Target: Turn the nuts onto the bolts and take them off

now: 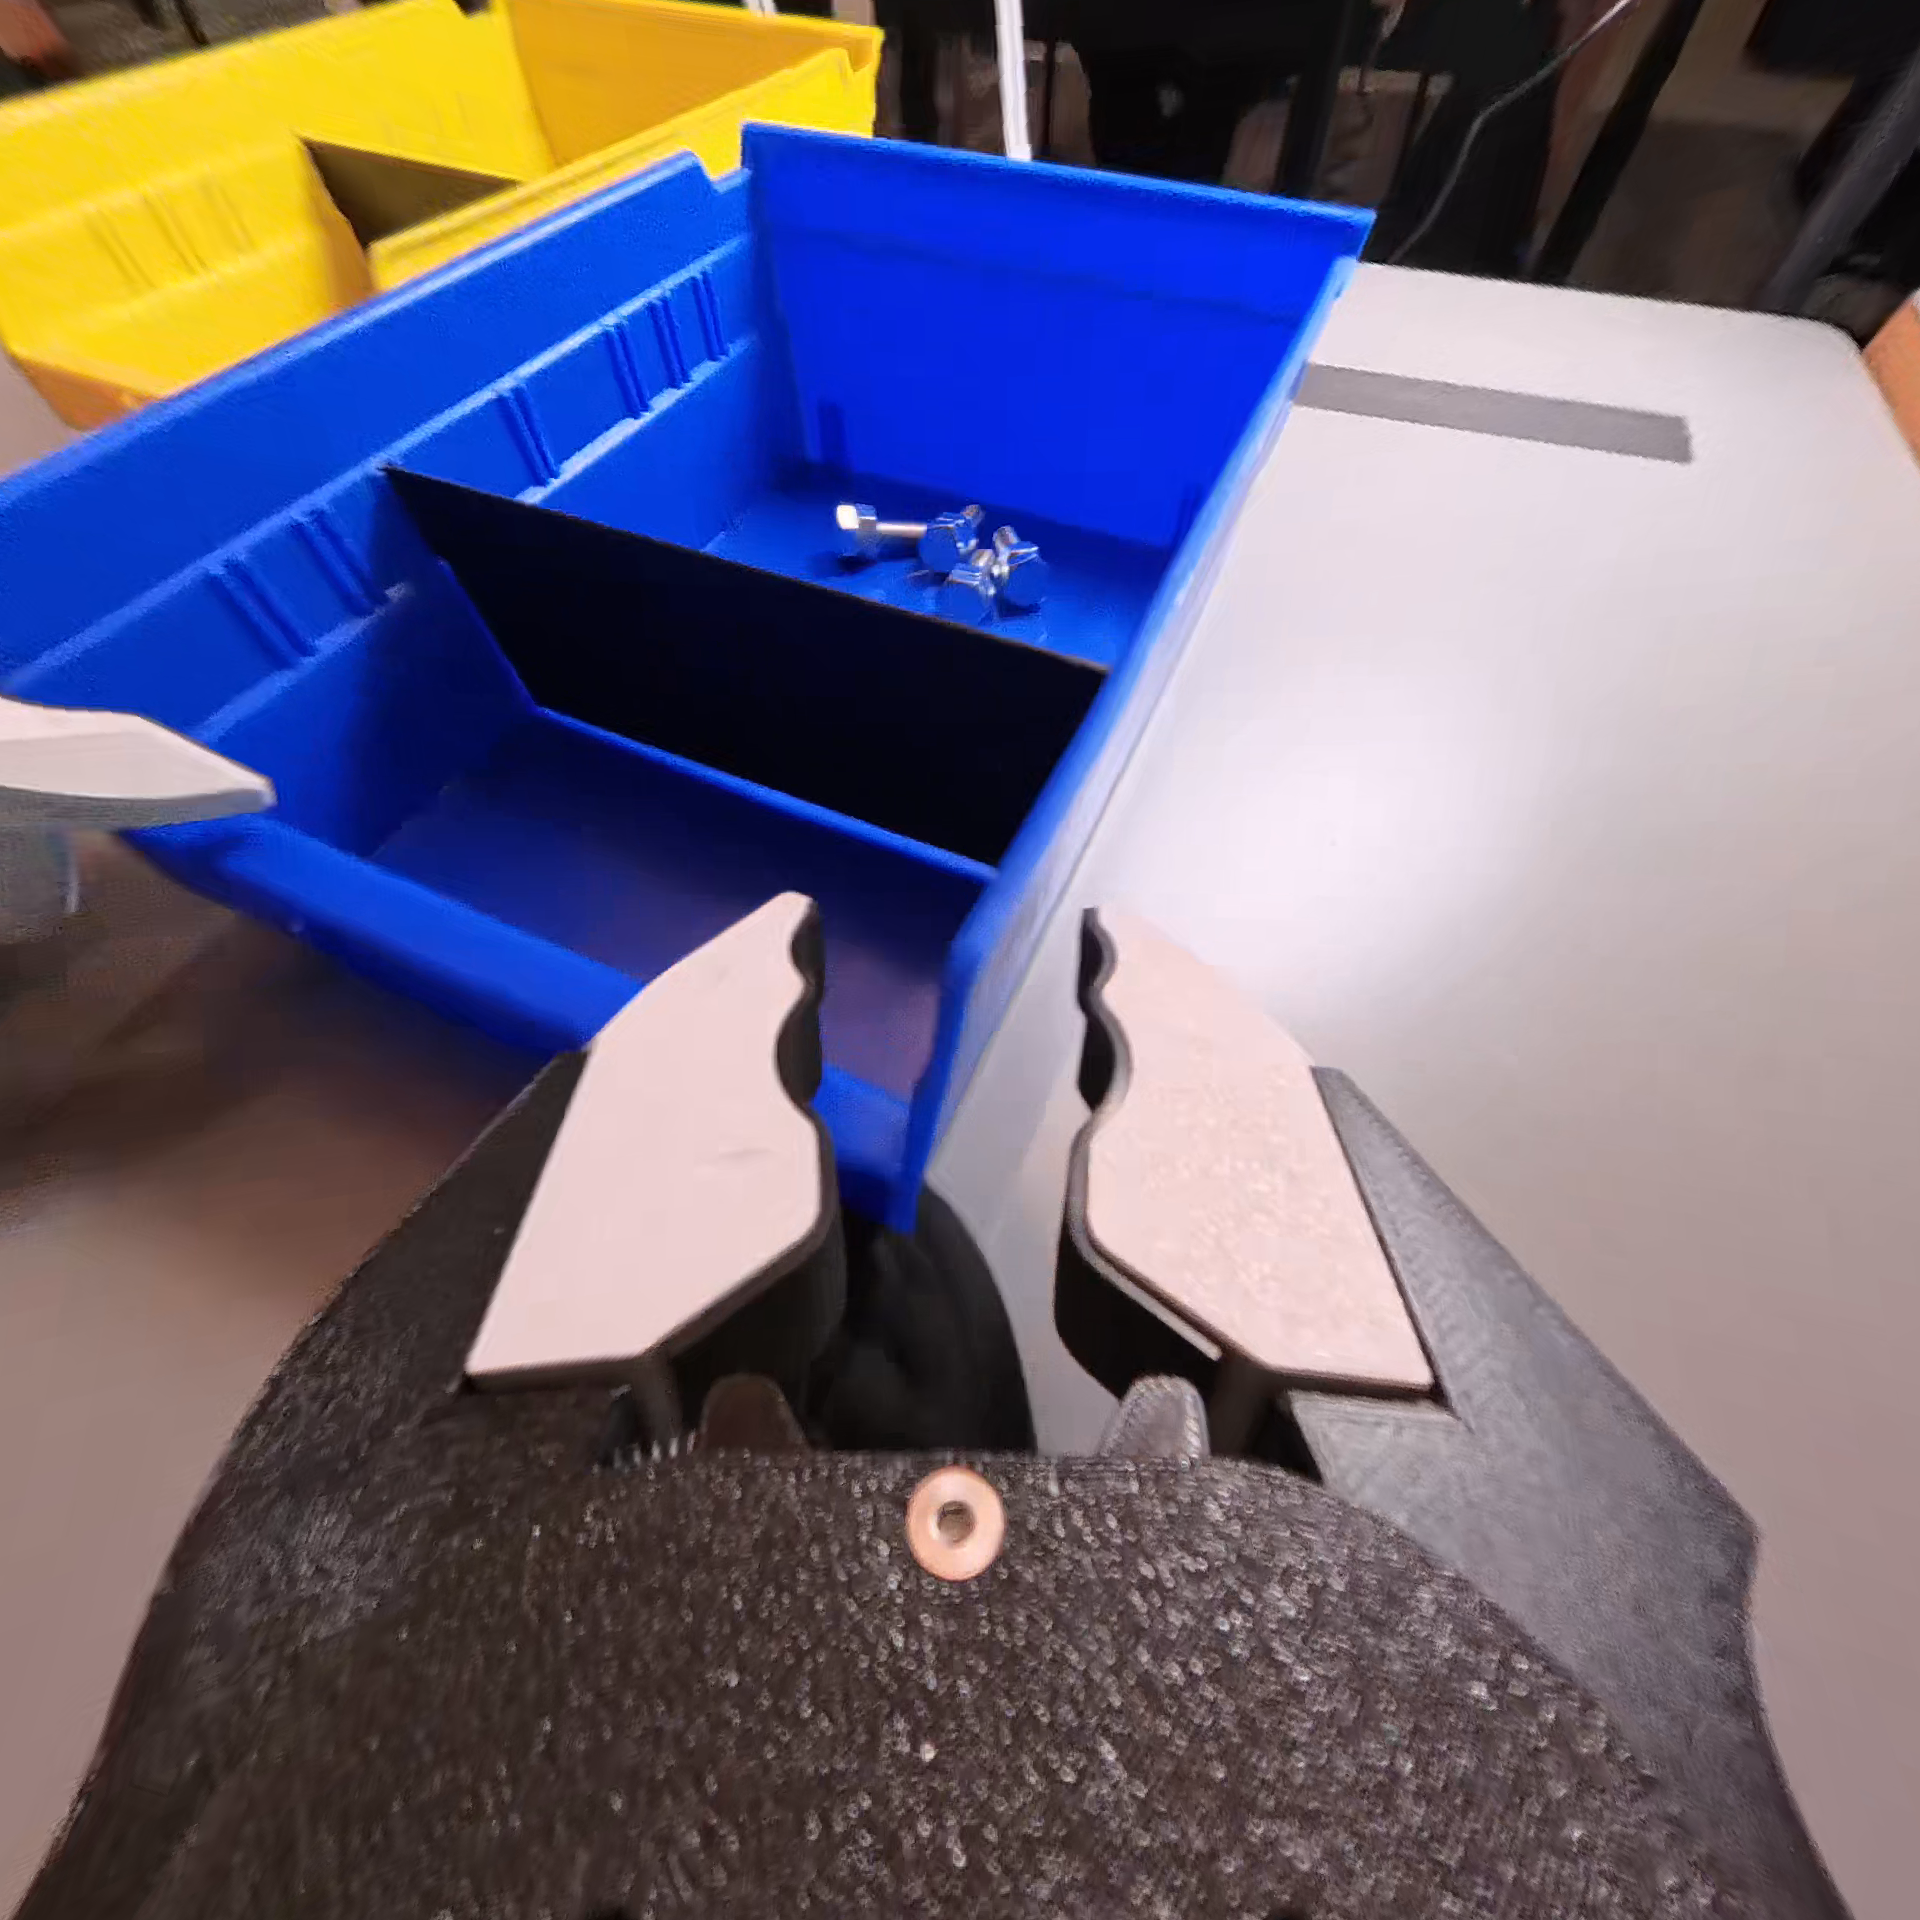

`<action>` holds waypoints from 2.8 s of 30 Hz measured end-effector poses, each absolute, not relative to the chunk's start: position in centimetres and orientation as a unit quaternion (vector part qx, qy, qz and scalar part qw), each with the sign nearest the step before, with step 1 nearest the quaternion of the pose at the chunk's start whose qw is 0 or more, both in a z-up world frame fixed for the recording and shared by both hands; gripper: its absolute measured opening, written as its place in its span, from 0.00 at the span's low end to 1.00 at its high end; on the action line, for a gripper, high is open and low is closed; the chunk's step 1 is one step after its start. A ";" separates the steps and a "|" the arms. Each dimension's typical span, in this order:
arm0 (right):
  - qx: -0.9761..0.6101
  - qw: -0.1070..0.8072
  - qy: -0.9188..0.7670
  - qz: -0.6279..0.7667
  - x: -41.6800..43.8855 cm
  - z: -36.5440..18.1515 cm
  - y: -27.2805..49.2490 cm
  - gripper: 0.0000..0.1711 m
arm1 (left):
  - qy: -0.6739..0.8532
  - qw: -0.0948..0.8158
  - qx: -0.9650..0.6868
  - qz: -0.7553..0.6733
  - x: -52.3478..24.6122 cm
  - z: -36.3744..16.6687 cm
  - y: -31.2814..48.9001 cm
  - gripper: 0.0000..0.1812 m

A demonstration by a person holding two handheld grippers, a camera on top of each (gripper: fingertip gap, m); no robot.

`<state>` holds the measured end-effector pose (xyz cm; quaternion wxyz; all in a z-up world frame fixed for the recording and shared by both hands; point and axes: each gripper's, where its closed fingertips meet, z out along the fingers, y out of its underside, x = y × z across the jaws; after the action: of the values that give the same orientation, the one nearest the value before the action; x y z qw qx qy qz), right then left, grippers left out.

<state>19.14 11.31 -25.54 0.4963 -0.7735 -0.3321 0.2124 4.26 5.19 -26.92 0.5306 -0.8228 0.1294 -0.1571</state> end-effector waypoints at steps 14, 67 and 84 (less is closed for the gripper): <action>-0.732 0.597 -0.293 0.147 18.4 -16.4 12.3 0.08 | 0.118 0.626 -0.771 -0.033 0.5 -17.2 7.6 0.09; -0.554 0.248 -0.793 0.057 -16.2 -30.6 8.3 0.16 | 0.217 0.318 -0.916 0.115 -26.5 -26.9 -8.2 0.34; -0.620 0.275 -0.734 0.026 4.1 -30.3 11.9 0.16 | 0.319 0.229 -0.908 0.146 -23.4 -31.1 -6.2 0.17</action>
<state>4.08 11.91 -30.33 0.2750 -0.6201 -0.7342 0.0263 -23.36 -6.22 -31.15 0.2291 -0.9081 0.3186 0.1460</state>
